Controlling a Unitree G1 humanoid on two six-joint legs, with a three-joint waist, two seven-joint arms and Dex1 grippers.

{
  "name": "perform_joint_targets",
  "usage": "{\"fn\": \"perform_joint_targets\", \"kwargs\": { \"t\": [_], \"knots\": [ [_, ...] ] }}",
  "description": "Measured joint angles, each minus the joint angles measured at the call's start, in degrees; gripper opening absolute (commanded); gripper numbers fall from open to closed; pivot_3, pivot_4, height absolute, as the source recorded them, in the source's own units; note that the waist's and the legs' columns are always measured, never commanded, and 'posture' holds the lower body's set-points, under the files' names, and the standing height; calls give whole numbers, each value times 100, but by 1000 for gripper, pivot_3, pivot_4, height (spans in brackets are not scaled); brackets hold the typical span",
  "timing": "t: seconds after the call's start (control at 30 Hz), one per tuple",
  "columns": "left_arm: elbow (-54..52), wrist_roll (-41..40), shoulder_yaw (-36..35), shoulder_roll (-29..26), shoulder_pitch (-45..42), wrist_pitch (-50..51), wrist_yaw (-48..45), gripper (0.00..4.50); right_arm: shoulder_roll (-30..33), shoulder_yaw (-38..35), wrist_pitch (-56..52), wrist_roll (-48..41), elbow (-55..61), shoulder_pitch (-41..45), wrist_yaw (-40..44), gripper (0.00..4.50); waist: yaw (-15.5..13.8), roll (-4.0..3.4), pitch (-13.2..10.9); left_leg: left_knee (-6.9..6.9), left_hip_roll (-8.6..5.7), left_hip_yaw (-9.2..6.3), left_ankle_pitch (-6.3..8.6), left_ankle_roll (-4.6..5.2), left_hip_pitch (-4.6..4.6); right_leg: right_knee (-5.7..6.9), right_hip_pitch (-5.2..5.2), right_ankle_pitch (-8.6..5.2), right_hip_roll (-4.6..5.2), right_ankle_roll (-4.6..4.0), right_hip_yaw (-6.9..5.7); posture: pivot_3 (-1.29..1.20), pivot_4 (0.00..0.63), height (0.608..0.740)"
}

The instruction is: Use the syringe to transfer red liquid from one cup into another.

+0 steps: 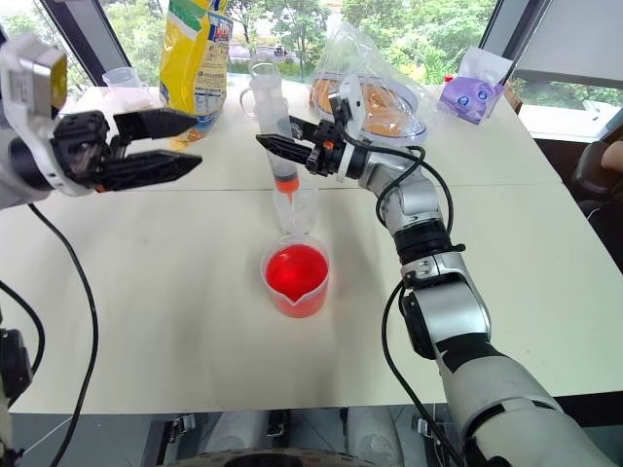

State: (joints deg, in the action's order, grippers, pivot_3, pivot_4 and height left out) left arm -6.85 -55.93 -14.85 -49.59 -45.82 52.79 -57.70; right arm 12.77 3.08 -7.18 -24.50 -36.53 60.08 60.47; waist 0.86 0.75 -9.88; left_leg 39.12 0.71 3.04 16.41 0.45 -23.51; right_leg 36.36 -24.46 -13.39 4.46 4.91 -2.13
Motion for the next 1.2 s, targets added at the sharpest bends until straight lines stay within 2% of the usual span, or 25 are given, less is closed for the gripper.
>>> {"fn": "perform_joint_targets", "kwargs": {
  "t": [0.2,0.4,0.63,0.67,0.73,0.9,0.93,0.97,1.2],
  "knots": [
    [403,384,303,320,-486,-340,40,4404,-65,-38,17,79,5,6,83,1435,18,0,0,0,0,2,-2,-3,1,3,0,0,0,0,0,0,150,740],
    [1214,1127,820,1128,-1097,-947,210,4404,-199,-95,13,124,28,-17,77,1435,0,0,0,1,-3,3,-4,-7,1,5,0,1,1,0,0,0,150,740],
    [1947,1704,968,1586,-1414,-1363,291,4404,-195,-131,14,230,26,-36,75,1435,23,-1,0,0,-1,4,-4,-7,1,4,-2,1,0,1,0,0,150,740],
    [1989,1741,968,1614,-1445,-1384,292,3908,-199,-131,14,241,25,-36,75,1435,22,-1,0,0,-1,4,-4,-7,1,4,-2,1,0,1,0,0,150,740],
    [2054,1827,969,1664,-1478,-1437,288,3298,-200,-132,15,270,24,-36,78,1435,20,-1,0,0,-1,4,-4,-7,1,4,-2,1,0,1,0,0,150,740],
    [2128,1911,965,1790,-1507,-1445,259,794,-199,-140,16,309,18,-36,79,1435,19,-1,0,0,-1,4,-4,-6,1,4,-2,1,1,1,0,0,150,740],
    [2126,1911,964,1794,-1509,-1438,237,351,-199,-145,16,319,16,-37,74,1435,19,-1,0,0,-1,4,-4,-7,1,4,-2,1,1,1,0,0,150,740],
    [2123,1913,964,1802,-1509,-1433,215,96,-198,-155,16,329,13,-38,71,1435,19,-1,0,0,-1,4,-4,-7,1,5,-2,1,1,1,1,0,150,740],
    [2062,2039,1016,1797,-1508,-1425,123,96,-196,-161,12,355,13,-66,83,1435,20,-1,0,0,-1,3,-4,-6,1,4,-2,1,1,1,1,0,150,740]
  ]
}}
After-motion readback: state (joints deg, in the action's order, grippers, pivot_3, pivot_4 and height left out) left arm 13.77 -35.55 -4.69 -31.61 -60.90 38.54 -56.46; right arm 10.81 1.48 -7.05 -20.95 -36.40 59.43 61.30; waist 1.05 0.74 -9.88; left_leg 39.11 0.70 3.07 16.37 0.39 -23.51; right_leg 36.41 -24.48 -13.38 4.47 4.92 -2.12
